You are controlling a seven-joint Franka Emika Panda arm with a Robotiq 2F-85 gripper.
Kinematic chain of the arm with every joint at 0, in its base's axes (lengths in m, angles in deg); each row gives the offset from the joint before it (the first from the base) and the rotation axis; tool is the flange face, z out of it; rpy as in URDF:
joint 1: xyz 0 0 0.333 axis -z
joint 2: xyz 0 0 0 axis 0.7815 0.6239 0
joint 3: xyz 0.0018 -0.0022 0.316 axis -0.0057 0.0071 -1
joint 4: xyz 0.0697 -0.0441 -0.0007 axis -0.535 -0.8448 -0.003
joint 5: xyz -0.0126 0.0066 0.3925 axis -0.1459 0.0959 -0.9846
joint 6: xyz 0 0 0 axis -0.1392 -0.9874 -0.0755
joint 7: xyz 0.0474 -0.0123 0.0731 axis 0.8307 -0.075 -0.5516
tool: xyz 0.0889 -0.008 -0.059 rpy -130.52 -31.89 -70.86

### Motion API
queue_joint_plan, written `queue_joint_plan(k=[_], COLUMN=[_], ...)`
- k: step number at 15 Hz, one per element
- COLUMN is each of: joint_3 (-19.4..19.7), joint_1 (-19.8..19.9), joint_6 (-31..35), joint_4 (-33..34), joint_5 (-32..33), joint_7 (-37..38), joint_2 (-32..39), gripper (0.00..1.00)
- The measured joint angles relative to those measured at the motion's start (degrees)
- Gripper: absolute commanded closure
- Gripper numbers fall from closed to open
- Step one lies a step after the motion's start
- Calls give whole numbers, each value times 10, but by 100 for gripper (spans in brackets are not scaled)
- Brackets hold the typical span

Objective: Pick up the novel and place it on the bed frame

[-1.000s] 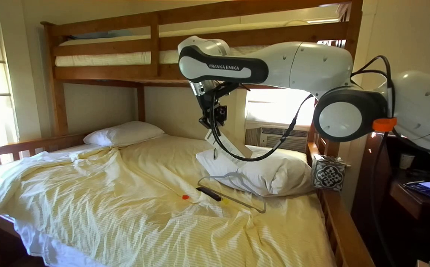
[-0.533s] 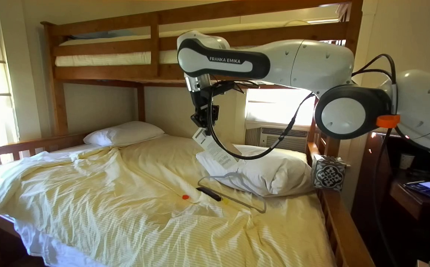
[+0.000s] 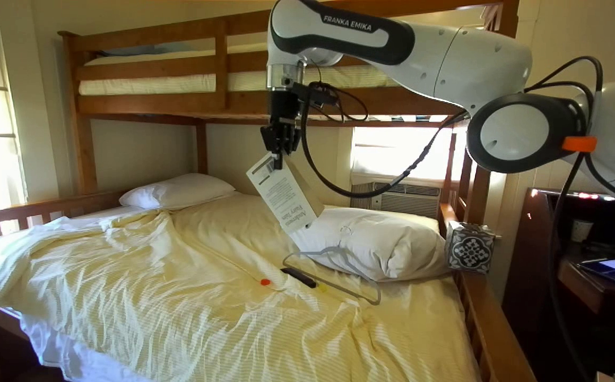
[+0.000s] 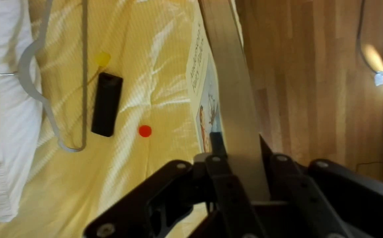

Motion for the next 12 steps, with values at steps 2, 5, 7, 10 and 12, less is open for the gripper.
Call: queue_joint_plan(k=[2,5,7,10,12], joint_3=[-20,-30,-14,12,18], joint_1=[8,9,-3,-28,-37], joint_6=[-17,-80,-107,-64,-10], joint_4=[0,-7,-11,-11,-11], joint_5=[-28,-36,-5,47,49], joint_7=[-22,-64,-93,-125,-100], joint_2=[-1,-3,-4,-2,4], gripper=[94,94,94,94,94])
